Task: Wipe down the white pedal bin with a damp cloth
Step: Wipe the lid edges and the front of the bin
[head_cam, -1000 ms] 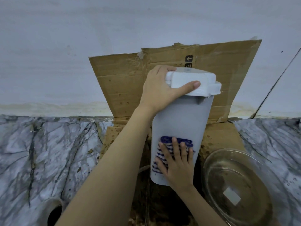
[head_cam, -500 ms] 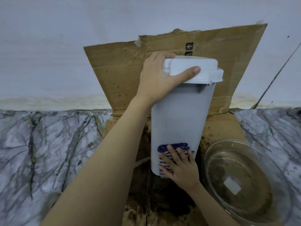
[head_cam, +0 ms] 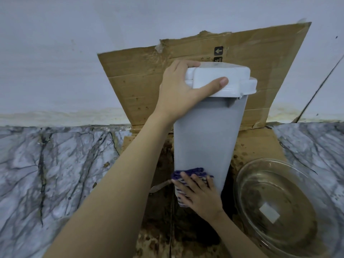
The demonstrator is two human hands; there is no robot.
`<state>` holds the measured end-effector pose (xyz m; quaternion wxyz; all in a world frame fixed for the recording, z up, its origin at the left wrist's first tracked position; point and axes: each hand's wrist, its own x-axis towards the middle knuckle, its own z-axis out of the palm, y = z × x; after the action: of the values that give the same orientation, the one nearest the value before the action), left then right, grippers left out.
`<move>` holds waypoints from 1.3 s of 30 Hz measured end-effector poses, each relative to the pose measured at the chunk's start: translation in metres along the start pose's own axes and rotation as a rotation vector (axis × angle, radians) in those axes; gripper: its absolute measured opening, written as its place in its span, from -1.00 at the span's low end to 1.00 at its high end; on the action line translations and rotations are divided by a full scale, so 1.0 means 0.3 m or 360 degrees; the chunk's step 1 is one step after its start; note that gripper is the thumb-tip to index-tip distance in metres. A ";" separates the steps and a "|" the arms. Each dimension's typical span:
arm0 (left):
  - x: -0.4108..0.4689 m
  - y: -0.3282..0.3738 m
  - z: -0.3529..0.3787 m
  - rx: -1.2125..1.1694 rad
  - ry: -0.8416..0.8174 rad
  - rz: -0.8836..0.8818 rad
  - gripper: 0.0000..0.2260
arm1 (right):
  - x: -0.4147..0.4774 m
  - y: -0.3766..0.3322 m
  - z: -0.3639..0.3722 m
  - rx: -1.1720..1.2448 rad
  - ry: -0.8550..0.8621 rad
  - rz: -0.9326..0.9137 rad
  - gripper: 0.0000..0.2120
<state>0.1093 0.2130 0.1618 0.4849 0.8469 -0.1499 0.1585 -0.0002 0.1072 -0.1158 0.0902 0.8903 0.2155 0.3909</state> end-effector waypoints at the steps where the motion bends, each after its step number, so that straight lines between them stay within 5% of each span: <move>1: -0.001 -0.002 -0.001 -0.0001 0.0005 0.0002 -0.38 | -0.023 0.032 -0.008 0.0029 -0.0011 0.0027 -0.39; 5: 0.007 0.005 0.005 0.0001 0.0011 -0.0003 -0.38 | -0.046 0.108 -0.037 0.0141 -0.0004 0.0355 -0.39; 16: 0.020 0.008 0.016 0.0021 0.0029 0.0005 -0.37 | 0.393 0.232 -0.146 0.0847 0.0611 0.1224 -0.33; 30: 0.019 -0.007 0.004 -0.0003 0.0031 -0.0014 -0.36 | -0.124 -0.015 -0.104 0.1318 -0.0484 0.1447 -0.19; 39: 0.019 -0.011 0.002 -0.0032 0.0038 -0.0014 -0.36 | -0.103 -0.002 -0.122 0.1803 -0.0564 0.1907 -0.11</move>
<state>0.1159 0.2136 0.1614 0.4957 0.8408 -0.1420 0.1649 -0.0459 0.0933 -0.1116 -0.5603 0.8129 -0.1472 0.0599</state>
